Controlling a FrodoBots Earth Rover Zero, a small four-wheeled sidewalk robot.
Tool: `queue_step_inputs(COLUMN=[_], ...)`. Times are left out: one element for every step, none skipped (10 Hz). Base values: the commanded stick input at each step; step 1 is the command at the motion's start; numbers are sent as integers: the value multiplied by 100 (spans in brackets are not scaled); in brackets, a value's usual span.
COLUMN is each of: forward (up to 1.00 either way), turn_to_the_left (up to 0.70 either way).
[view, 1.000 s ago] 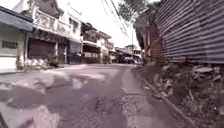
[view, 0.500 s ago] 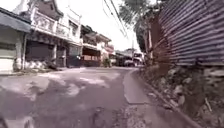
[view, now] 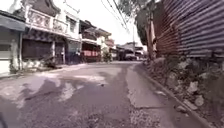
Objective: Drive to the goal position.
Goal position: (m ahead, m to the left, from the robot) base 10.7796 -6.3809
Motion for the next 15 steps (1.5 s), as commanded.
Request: queue_step_inputs(forward=[70,70,70,70,70,70,70,70,70,70,70,70,70,70,70], turn_to_the_left=[0,0,0,0,0,0,0,0,0,0,0,0,0,0,0])
